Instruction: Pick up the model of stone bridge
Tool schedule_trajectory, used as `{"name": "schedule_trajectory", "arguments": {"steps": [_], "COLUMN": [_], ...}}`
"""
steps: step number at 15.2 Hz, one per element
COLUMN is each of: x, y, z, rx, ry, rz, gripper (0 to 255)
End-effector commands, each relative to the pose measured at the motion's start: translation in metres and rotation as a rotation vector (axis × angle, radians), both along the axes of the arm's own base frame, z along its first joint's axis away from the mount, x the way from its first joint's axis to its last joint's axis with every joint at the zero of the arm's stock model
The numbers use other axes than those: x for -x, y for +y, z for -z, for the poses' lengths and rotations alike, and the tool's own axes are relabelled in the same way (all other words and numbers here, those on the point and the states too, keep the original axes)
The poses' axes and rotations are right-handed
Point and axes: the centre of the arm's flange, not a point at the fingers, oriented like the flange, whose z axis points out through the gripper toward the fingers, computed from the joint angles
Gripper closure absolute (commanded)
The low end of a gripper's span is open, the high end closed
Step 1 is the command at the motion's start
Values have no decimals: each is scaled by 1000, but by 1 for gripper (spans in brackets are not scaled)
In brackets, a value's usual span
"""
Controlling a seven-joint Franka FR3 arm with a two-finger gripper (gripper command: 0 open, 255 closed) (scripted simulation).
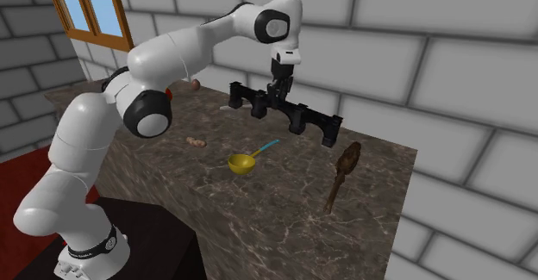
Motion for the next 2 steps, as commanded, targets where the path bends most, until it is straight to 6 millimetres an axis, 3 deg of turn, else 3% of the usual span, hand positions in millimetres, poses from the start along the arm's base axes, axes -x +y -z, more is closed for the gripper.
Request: {"name": "schedule_trajectory", "arguments": {"steps": [1,2], "x": [0,0], "y": [1,1], "z": [-8,-8], "rx": [-1,-1], "ry": [-1,-1], "rz": [1,1], "gripper": [255,255]}}
